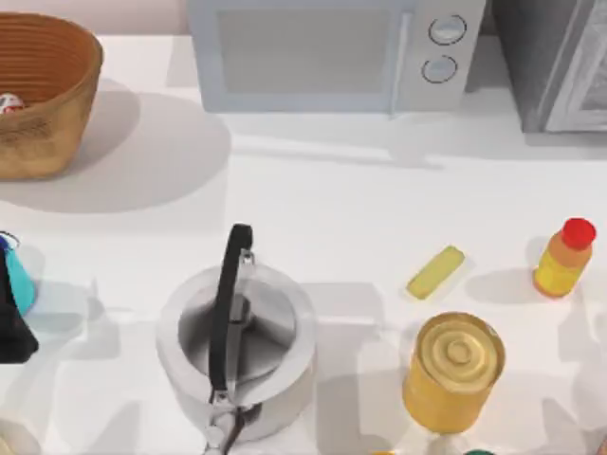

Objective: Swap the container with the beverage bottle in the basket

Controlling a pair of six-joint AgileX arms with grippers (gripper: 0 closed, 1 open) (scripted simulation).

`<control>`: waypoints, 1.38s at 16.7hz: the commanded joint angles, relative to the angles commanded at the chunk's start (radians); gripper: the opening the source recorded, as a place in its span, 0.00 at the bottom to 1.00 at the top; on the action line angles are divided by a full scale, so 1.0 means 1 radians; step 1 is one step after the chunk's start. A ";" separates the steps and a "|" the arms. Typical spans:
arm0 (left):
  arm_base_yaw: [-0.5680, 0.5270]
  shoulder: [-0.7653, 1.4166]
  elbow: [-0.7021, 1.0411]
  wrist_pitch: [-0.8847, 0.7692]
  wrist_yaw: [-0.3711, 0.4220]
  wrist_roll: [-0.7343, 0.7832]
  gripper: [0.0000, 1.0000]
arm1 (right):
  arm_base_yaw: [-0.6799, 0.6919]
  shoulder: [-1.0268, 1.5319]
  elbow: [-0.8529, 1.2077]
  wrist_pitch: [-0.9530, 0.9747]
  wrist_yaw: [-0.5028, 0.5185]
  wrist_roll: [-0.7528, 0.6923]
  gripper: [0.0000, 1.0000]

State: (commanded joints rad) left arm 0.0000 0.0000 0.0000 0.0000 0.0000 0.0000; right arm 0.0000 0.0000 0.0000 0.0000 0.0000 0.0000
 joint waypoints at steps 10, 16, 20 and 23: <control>0.040 0.325 0.328 -0.156 0.005 0.021 1.00 | 0.000 0.000 0.000 0.000 0.000 0.000 1.00; 0.079 0.860 0.841 -0.425 0.030 0.057 1.00 | 0.000 0.000 0.000 0.000 0.000 0.000 1.00; 0.103 1.275 1.233 -0.636 0.048 0.084 1.00 | 0.000 0.000 0.000 0.000 0.000 0.000 1.00; 0.118 1.585 1.525 -0.794 0.061 0.104 1.00 | 0.000 0.000 0.000 0.000 0.000 0.000 1.00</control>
State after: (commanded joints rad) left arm 0.1180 1.5853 1.5252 -0.7936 0.0609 0.1045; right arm 0.0000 0.0000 0.0000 0.0000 0.0000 0.0000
